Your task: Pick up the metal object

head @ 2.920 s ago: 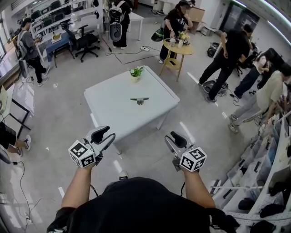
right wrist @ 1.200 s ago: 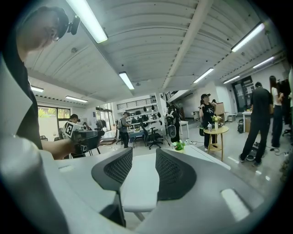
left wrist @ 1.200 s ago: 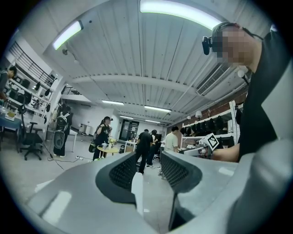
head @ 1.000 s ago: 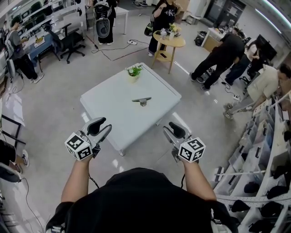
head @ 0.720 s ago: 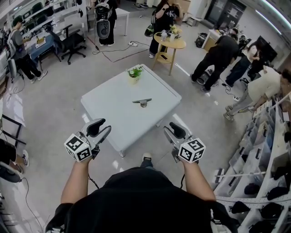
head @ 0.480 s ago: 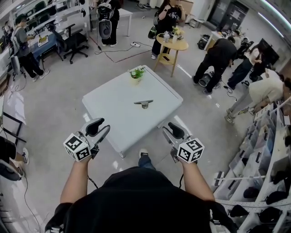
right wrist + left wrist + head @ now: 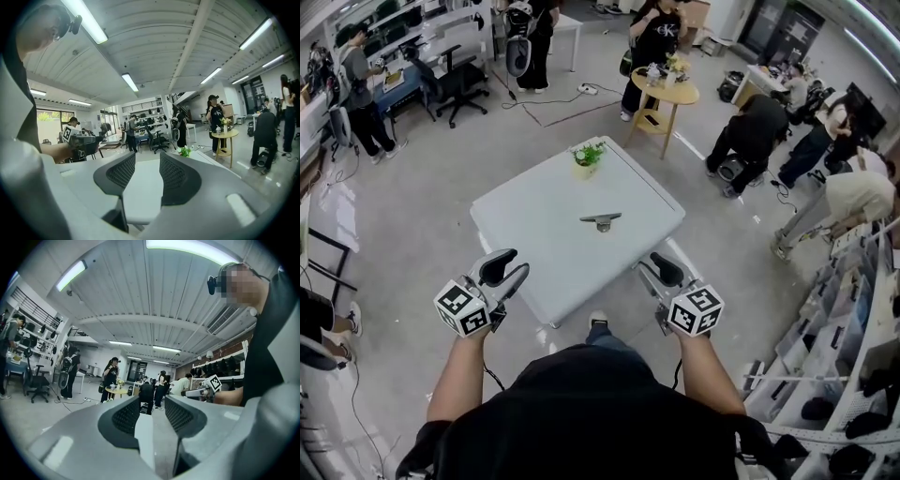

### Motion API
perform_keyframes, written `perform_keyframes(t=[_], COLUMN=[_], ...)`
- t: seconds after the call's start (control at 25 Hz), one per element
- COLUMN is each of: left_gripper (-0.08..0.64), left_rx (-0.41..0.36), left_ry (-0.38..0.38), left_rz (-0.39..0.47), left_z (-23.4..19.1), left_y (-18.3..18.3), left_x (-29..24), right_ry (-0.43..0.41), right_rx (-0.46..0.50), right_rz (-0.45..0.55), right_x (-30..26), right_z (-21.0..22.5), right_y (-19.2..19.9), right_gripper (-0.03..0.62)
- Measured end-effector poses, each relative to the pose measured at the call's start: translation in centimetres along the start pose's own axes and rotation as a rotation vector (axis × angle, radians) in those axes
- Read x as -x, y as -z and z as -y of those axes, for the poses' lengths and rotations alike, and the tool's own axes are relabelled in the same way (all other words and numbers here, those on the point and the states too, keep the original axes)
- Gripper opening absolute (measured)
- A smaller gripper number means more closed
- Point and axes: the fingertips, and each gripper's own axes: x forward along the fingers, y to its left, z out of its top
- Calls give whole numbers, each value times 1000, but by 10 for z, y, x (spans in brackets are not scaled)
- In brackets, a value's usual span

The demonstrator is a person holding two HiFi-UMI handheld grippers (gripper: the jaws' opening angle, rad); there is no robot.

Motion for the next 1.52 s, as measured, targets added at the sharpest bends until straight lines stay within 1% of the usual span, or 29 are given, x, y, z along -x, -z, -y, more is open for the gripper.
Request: perform_keyframes(t=[0.28, 0.44, 0.6, 0.8, 1.08, 1.52], left_gripper=[169, 169, 170, 170, 173, 173], left_rx=[16, 27, 40, 62, 84, 127], left_ry=[-28, -36, -53, -74, -78, -88], left_rz=[-25, -24, -45, -45, -73, -100], left_z=[-13, -28, -39, -53, -71, -95], left_y=[3, 9, 19, 29, 40, 61], left_x=[-30, -43, -56, -71, -100, -133], right_ry=[-18, -28, -39, -56, -80, -105], right_rx=[-5, -6, -22, -26, -62, -115], right_rz=[-20, -34, -53, -76, -104, -150], right_x=[-22, -40, -53, -70, -98, -135], right_z=[36, 52, 71, 90, 116, 151], right_y=[1, 0, 5, 10, 13, 32], right_gripper=[195, 195, 195, 195, 195, 195])
